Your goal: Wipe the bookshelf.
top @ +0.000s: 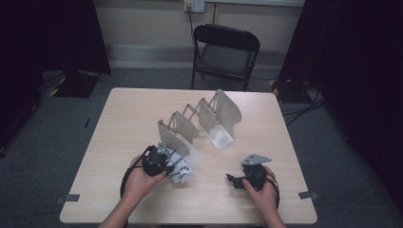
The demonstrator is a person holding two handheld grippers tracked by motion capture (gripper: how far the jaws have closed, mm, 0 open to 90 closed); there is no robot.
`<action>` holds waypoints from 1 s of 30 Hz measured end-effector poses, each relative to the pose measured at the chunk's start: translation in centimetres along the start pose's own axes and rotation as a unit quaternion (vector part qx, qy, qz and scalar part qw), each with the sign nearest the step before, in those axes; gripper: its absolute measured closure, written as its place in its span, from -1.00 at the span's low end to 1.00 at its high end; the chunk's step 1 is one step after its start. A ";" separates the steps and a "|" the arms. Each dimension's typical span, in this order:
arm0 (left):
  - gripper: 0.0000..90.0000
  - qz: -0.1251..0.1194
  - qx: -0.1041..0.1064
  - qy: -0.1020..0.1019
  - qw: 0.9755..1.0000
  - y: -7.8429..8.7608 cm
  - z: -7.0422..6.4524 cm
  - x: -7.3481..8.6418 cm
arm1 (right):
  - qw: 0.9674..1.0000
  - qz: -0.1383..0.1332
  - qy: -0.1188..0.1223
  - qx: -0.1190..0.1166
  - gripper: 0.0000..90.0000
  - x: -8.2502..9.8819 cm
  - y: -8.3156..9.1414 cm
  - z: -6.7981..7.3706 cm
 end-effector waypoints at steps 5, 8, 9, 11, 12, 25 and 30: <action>0.67 0.007 0.003 0.001 1.000 -0.6 -0.2 0.7 | 1.000 0.000 0.000 0.000 -0.63 0.0 0.0 0.0; 0.56 -0.004 0.003 0.005 1.000 -0.5 -0.2 0.9 | 1.000 0.000 0.000 0.000 -0.63 0.0 0.0 0.0; 0.51 -0.011 0.002 0.005 1.000 -0.4 -0.2 0.9 | 1.000 0.000 0.000 0.000 -0.63 0.0 0.0 0.0; 0.43 -0.015 0.005 0.006 1.000 -0.1 -0.2 0.9 | 1.000 0.000 0.000 0.000 -0.63 0.0 0.0 0.0; 0.40 -0.017 0.005 0.004 1.000 0.0 -0.2 0.9 | 1.000 0.000 0.000 0.000 -0.63 0.0 0.0 0.0; 0.22 -0.060 -0.007 0.002 0.998 0.7 -0.3 0.3 | 1.000 0.000 0.000 0.000 -0.63 0.0 0.0 0.0; 0.25 -0.048 -0.006 0.004 0.999 -0.6 -0.1 0.5 | 1.000 0.000 0.000 0.000 -0.63 0.0 0.0 0.0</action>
Point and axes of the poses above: each handheld gripper's, and its own axes: y roughly backward along the jaws, x roughly out of its underside, z roughly to its left, the point moved 1 cm from there along -y, roughly forward along the jaws, and after that the axes turned 1 degree about -z, right-handed, at the moved point
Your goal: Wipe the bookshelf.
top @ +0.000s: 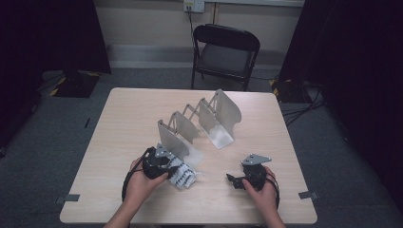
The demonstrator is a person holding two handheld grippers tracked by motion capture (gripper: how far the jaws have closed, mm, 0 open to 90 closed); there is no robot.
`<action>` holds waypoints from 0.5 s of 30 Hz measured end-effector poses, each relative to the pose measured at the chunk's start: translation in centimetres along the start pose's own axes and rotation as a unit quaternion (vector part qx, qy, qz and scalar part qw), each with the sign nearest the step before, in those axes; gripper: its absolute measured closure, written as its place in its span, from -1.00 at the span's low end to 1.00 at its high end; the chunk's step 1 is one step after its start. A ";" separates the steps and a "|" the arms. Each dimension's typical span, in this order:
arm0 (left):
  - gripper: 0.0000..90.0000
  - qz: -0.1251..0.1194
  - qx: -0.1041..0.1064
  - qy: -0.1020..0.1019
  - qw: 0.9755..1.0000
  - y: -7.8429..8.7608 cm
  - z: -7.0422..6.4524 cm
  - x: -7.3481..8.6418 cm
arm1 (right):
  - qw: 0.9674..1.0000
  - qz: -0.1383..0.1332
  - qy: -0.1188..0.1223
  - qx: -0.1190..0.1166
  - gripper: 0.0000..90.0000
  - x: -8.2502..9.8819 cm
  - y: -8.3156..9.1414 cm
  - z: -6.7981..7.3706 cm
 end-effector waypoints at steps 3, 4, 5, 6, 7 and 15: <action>0.25 -0.001 0.004 0.006 1.000 -0.9 -0.2 0.5 | 1.000 0.000 0.000 0.000 -0.63 0.0 0.0 0.0; 0.25 -0.003 0.005 0.006 1.000 -1.1 -0.2 0.6 | 1.000 0.000 0.000 0.000 -0.63 0.0 0.0 0.0; 0.25 -0.003 0.005 0.006 1.000 -1.1 -0.2 0.6 | 1.000 0.000 0.000 0.000 -0.63 0.0 0.0 0.0; 0.25 -0.005 0.004 0.006 1.000 -1.4 -0.3 0.7 | 1.000 0.000 0.000 0.000 -0.63 0.0 0.0 0.0; 0.25 -0.005 0.004 0.006 1.000 -1.4 -0.3 0.7 | 1.000 0.000 0.000 0.000 -0.63 0.0 0.0 0.0; 0.31 -0.004 0.015 -0.004 1.000 -1.5 -0.8 0.9 | 1.000 0.000 0.000 0.000 -0.63 0.0 0.0 0.0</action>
Point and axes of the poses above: each handheld gripper's, and its own axes: y roughly backward along the jaws, x roughly out of its underside, z roughly to its left, the point moved 1 cm from there along -y, roughly forward along the jaws, and after that the axes turned 1 degree about -z, right-handed, at the moved point
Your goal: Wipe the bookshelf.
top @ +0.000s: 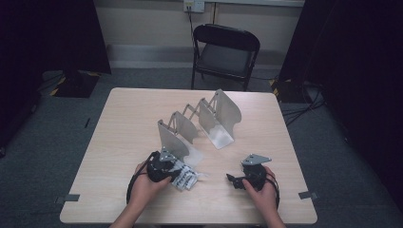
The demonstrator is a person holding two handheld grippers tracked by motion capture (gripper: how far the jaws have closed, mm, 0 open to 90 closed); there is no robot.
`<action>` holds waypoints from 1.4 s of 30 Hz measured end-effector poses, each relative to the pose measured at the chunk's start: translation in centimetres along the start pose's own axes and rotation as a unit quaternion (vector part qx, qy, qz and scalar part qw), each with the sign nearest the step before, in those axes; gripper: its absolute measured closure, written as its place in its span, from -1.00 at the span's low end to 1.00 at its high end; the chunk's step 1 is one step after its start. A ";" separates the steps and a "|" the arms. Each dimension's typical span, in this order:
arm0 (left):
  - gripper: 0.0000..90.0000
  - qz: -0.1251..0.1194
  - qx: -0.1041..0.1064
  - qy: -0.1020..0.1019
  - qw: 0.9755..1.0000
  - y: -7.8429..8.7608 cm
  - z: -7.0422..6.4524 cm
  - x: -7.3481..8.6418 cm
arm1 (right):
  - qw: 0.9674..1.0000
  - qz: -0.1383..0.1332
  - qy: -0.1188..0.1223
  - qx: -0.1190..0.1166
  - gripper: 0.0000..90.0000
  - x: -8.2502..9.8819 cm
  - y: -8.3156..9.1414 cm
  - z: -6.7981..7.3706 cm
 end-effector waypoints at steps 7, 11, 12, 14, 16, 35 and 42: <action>0.31 -0.004 0.001 0.001 1.000 0.0 -0.2 0.1 | 1.000 0.000 -0.001 0.000 -0.63 0.0 0.0 0.0; 0.32 -0.005 0.000 0.005 1.000 0.2 0.4 0.2 | 1.000 0.000 -0.001 0.000 -0.63 0.0 0.0 0.0; 0.32 -0.005 0.000 0.005 1.000 0.2 0.4 0.2 | 1.000 0.000 -0.001 0.000 -0.63 0.0 0.0 0.0; 0.31 -0.006 -0.010 0.011 1.000 0.3 1.0 0.3 | 1.000 0.000 -0.001 0.000 -0.63 0.0 0.0 0.0; 0.29 -0.009 -0.020 0.013 1.000 0.3 1.5 0.4 | 1.000 0.000 -0.001 0.000 -0.63 0.0 0.0 0.0; 0.26 -0.022 -0.049 0.036 0.998 1.1 4.8 1.4 | 1.000 0.000 -0.001 0.000 -0.63 0.0 0.0 0.0; 0.27 -0.015 -0.048 0.036 0.998 2.7 5.3 3.0 | 1.000 0.000 -0.001 0.000 -0.63 0.0 -0.1 0.0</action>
Point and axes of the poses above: each handheld gripper's, and its own axes: y roughly backward along the jaws, x roughly out of its underside, z roughly to its left, the point moved 1 cm from there along -y, roughly forward along the jaws, and after that the axes turned 1 degree about -z, right-handed, at the moved point
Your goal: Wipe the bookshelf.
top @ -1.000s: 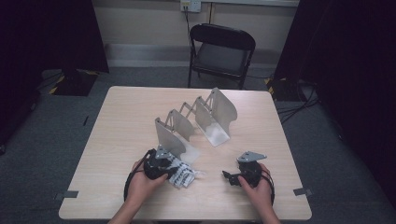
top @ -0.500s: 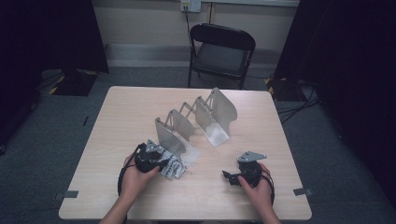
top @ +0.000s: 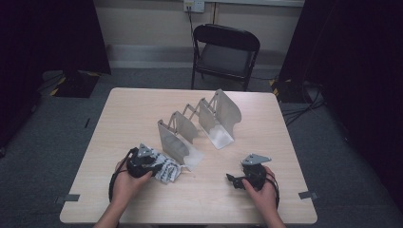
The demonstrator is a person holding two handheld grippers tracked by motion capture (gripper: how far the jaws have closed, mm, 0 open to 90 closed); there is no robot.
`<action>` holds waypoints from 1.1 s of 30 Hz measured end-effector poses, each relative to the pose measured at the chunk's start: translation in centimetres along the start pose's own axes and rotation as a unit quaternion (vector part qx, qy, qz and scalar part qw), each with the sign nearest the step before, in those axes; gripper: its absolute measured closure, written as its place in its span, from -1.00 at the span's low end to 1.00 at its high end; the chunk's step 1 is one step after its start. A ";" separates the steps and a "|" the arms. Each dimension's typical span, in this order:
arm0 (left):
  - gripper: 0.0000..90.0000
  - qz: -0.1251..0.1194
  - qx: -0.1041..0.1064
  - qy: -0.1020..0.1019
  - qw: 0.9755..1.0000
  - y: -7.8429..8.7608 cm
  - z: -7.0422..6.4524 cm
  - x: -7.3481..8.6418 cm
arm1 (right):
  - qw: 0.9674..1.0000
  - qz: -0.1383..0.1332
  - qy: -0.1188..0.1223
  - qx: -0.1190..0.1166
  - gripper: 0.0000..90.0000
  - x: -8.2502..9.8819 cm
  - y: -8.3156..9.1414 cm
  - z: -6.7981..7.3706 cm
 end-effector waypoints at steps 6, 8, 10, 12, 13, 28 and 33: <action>0.26 0.006 -0.004 0.003 1.000 1.0 0.6 0.9 | 1.000 0.000 0.000 0.000 -0.63 0.0 0.0 0.0; 0.25 0.004 -0.007 0.002 1.000 1.3 1.0 1.2 | 1.000 0.000 0.000 0.000 -0.63 0.0 0.0 0.0; 0.24 0.006 -0.008 -0.003 1.000 1.4 1.2 1.3 | 1.000 0.000 0.000 0.000 -0.63 0.0 0.0 0.0; 0.12 -0.002 -0.009 0.006 1.000 1.7 1.2 1.4 | 1.000 0.000 0.000 0.000 -0.63 0.0 0.0 0.0; 0.06 -0.002 -0.009 0.006 1.000 1.7 1.2 1.4 | 1.000 0.000 0.000 0.000 -0.63 0.0 0.0 0.0; -0.30 -0.030 -0.012 -0.015 0.999 4.0 2.3 5.1 | 1.000 0.000 0.001 0.000 -0.63 0.0 0.0 0.0; -0.37 -0.028 -0.010 -0.026 0.999 3.7 2.3 5.7 | 1.000 0.000 0.001 0.000 -0.63 0.0 0.0 0.0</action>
Point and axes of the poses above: each handheld gripper's, and its own axes: y roughly backward along the jaws, x roughly out of its underside, z roughly to its left, the point moved 1 cm from there along -y, roughly forward along the jaws, and after that the axes turned 1 degree about -z, right-handed, at the moved point
